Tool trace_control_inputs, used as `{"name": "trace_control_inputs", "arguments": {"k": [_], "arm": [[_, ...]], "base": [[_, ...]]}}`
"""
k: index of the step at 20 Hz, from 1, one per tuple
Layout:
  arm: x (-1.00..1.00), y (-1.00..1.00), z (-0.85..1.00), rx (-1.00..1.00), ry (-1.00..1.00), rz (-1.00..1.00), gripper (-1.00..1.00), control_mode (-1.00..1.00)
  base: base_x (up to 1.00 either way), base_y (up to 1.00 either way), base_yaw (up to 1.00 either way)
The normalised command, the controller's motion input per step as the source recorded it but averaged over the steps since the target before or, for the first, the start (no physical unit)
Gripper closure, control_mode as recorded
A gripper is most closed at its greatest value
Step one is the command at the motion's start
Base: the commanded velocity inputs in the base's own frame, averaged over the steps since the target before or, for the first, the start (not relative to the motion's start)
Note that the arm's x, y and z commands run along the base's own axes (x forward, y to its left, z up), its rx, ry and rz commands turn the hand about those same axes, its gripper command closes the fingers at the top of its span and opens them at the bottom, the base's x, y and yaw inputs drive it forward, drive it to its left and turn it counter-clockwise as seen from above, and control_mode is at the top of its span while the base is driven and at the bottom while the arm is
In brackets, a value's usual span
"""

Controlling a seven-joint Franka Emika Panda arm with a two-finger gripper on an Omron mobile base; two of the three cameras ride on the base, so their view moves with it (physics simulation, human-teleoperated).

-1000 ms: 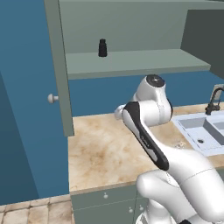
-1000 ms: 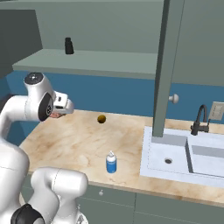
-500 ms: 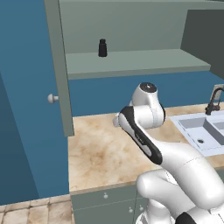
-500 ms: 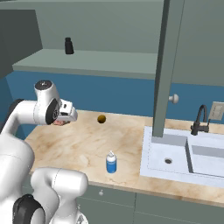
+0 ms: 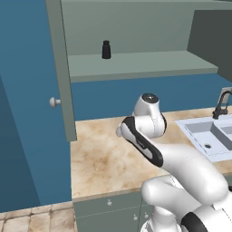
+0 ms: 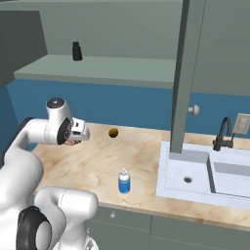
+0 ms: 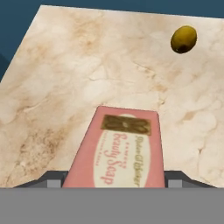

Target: Pick the soap dispenser and bar soap from the cabinet and place them on the counter.

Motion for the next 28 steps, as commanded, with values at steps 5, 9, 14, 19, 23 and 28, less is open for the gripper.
{"name": "trace_control_inputs", "arguments": {"k": [5,9,14,19,23,28], "arm": [[0.2,0.0,-0.4,0.0,0.0,0.02,1.0,-1.0],[0.19,0.0,-0.38,0.0,0.0,0.01,1.0,-1.0],[0.19,0.01,-0.38,0.0,0.0,0.01,1.0,-1.0],[0.2,0.06,-0.38,-0.01,0.0,0.0,1.0,-1.0],[0.16,0.07,-0.39,-0.02,0.0,0.0,1.0,-1.0],[0.07,0.02,-0.31,-0.02,0.0,0.0,1.0,-1.0]], "base": [[0.0,0.0,0.0],[0.0,0.0,0.0],[0.0,0.0,0.0],[0.0,0.0,0.0],[0.0,0.0,0.0],[0.0,0.0,0.0]]}}
